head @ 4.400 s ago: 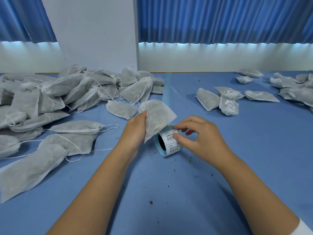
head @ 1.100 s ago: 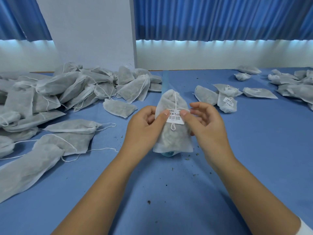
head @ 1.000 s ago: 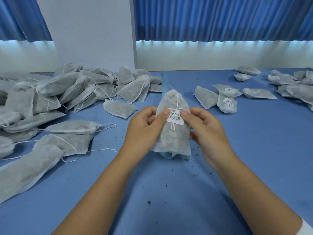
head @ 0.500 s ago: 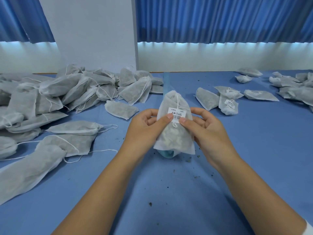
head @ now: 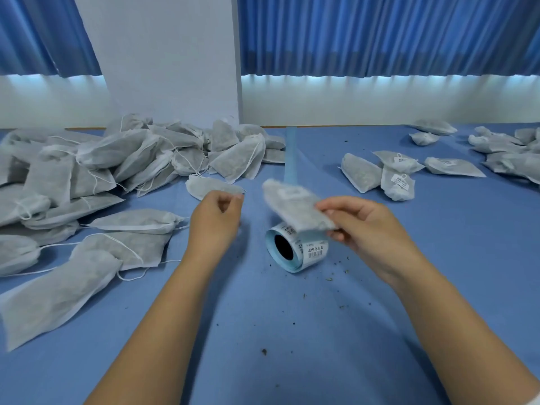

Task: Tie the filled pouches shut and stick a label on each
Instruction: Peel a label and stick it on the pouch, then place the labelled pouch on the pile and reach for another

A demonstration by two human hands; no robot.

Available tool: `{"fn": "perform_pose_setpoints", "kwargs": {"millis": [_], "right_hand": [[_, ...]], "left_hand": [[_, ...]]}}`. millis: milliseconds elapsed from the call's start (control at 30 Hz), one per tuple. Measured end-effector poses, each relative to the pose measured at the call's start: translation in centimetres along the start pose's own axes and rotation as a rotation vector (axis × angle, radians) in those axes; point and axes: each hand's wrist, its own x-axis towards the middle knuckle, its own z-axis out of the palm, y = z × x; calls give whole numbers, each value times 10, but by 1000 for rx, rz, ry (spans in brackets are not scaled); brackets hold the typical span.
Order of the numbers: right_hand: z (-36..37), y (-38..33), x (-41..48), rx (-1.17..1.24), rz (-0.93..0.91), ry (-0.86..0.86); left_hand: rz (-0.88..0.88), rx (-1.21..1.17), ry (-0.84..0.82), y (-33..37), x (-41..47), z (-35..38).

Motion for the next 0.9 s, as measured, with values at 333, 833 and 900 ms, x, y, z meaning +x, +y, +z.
{"fn": "perform_pose_setpoints", "kwargs": {"millis": [333,833,900], "right_hand": [[-2,6,4,289,30,120],[2,7,2,100,61,79],[2,7,2,93,71,70]], "left_hand": [[-251,-234,-32,-23,32,0],[-379,-577,-122,-29,43,-4],[-391,-599,-132,-29,43,-5]]}}
